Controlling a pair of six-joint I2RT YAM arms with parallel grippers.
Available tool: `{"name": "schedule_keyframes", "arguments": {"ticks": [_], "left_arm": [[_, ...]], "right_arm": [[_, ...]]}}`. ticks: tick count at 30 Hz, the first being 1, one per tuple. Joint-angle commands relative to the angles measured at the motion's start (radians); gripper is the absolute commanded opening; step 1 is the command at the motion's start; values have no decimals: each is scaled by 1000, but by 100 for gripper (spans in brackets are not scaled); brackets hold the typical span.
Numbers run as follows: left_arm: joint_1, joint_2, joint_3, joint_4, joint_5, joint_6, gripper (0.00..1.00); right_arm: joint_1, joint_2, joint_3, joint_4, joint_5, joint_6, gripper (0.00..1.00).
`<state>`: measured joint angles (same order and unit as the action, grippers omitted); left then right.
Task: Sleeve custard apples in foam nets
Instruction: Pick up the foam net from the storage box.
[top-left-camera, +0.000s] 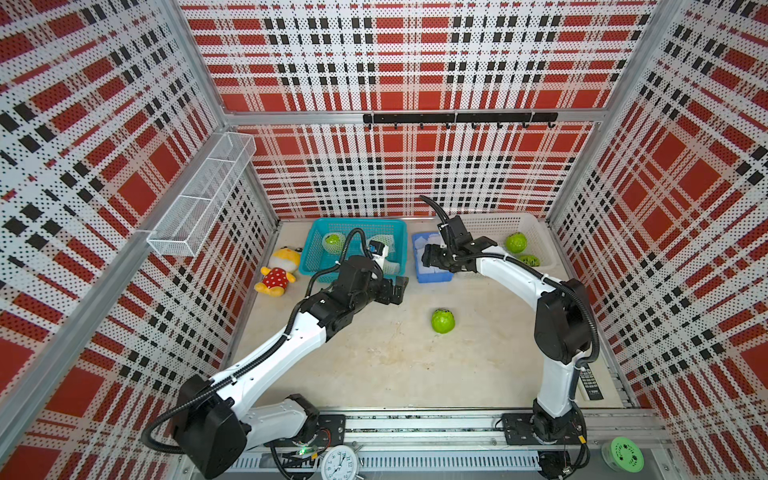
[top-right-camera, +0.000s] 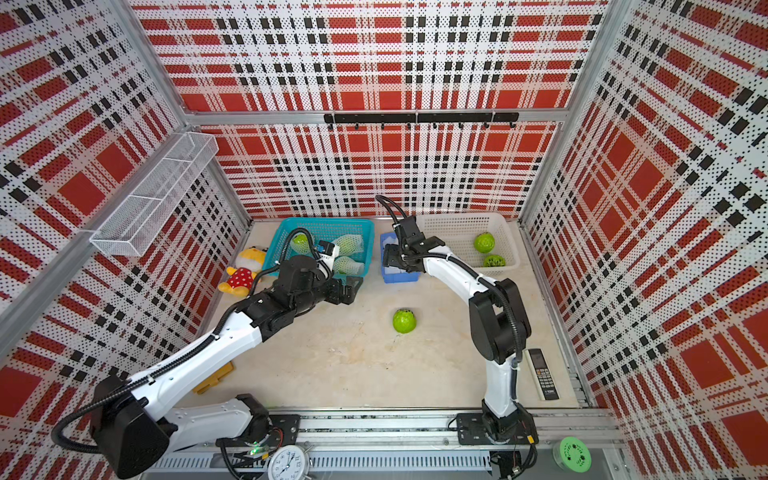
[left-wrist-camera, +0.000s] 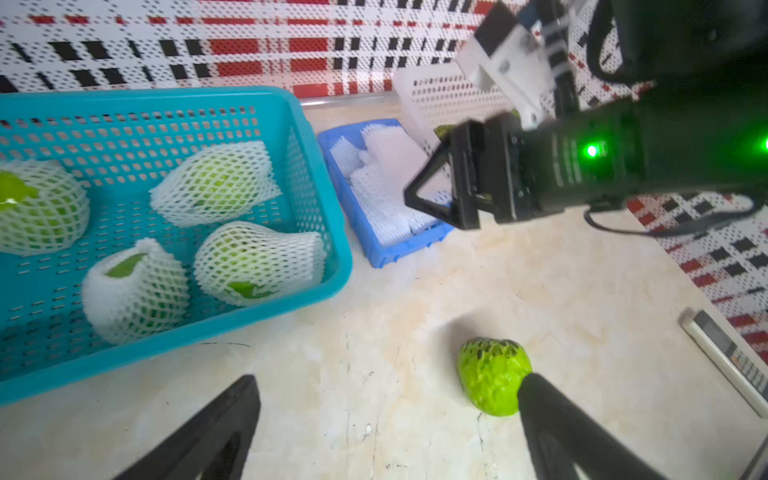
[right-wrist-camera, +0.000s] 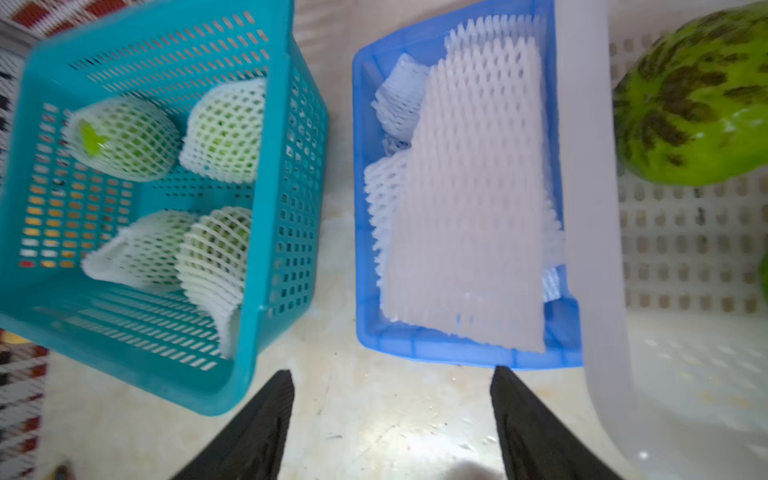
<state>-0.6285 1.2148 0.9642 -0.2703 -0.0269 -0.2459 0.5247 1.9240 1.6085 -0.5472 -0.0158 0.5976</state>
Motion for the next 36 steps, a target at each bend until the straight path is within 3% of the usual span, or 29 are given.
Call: {"name": "schedule_keyframes", "arguments": {"ticks": [1,10,30,36], "left_arm": [[-16,-4,20,56,-29,-13,100],[-15,-15,4,68,-43,2,99],[27,-54,-24,68,13,13,99],[42,-64,-33,66,22,12,100]], "right_arm": [[-6,-29,-13,134,-67,160,79],[-8,-47,-249,487,-107,575,78],[-1,-38,-255,571,16,642,71],[-2,1,-249,628,45,642,65]]}}
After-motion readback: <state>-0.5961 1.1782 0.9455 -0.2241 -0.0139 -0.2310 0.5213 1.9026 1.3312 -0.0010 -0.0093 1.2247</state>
